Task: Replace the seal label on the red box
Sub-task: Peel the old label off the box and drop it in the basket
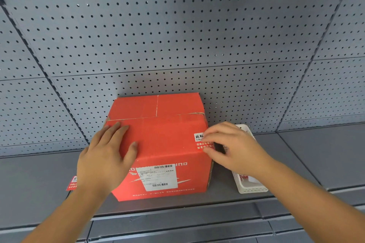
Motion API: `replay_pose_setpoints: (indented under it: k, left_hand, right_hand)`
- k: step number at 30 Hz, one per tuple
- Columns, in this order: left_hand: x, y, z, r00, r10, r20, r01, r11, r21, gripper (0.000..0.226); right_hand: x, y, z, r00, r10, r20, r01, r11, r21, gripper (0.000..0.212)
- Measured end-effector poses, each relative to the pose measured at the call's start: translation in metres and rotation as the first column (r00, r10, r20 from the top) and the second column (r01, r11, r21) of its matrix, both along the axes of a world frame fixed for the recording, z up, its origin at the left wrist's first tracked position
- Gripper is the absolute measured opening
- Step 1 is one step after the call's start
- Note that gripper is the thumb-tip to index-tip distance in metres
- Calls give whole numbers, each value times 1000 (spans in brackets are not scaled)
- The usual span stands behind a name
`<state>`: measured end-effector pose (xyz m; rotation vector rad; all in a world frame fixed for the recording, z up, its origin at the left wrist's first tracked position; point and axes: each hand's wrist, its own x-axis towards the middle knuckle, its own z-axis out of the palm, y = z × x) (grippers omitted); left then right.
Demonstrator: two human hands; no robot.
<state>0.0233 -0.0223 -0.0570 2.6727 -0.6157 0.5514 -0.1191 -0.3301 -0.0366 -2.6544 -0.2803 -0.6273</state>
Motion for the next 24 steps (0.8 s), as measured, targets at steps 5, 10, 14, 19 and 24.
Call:
replay_pose_setpoints:
  k: [5, 10, 14, 19, 24]
  left_hand:
    - [-1, -1, 0, 1000, 5, 3, -5, 1000, -5, 63]
    - [-2, -1, 1, 1000, 5, 6, -5, 1000, -11, 63]
    - [-3, -1, 1, 1000, 5, 4, -5, 1000, -15, 63]
    - [-1, -1, 0, 1000, 6, 0, -6, 1000, -11, 64]
    - [0, -1, 0, 1000, 3, -2, -3, 1000, -16, 65]
  right_hand:
    - [12, 9, 25, 993, 116, -37, -121, 942, -312, 18]
    - [20, 17, 32, 984, 147, -100, -176, 883, -435, 27]
    - [20, 16, 39, 976, 168, -136, -210, 891, -402, 19]
    - [23, 15, 41, 971, 180, -160, -228, 901, -368, 15]
    - [23, 15, 41, 972, 174, -161, -221, 909, -354, 14]
